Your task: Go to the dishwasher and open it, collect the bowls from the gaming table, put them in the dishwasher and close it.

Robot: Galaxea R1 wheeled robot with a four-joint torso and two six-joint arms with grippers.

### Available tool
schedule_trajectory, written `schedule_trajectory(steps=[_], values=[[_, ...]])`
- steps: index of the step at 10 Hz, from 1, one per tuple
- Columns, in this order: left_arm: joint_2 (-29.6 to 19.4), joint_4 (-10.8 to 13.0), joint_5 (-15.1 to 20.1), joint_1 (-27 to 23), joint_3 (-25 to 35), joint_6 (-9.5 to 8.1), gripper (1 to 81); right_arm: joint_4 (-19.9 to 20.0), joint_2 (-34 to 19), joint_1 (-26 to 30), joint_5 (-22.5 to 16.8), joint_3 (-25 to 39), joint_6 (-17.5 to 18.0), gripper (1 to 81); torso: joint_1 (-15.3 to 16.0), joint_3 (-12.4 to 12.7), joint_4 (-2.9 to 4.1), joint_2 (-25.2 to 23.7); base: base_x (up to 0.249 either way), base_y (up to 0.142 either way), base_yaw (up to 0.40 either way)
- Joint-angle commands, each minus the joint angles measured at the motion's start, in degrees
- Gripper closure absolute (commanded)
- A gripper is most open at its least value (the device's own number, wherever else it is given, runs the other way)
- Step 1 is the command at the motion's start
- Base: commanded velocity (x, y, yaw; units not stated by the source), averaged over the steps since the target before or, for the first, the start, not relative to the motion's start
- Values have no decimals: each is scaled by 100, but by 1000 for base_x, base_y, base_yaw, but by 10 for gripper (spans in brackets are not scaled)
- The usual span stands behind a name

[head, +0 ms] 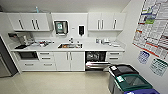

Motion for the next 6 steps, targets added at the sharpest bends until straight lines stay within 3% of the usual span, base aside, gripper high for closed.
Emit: schedule_trajectory(steps=[1, 6], values=[[-129, -12, 92, -285, 43, -7, 811, -129, -106, 276, -35, 178, -14, 811, 0, 0, -2, 0, 153, 0, 0], [-129, -12, 92, -285, 43, -7, 811, -129, -80, 276, -35, 161, -14, 811, 2, 0, -2, 2, 135, 0, 0]])
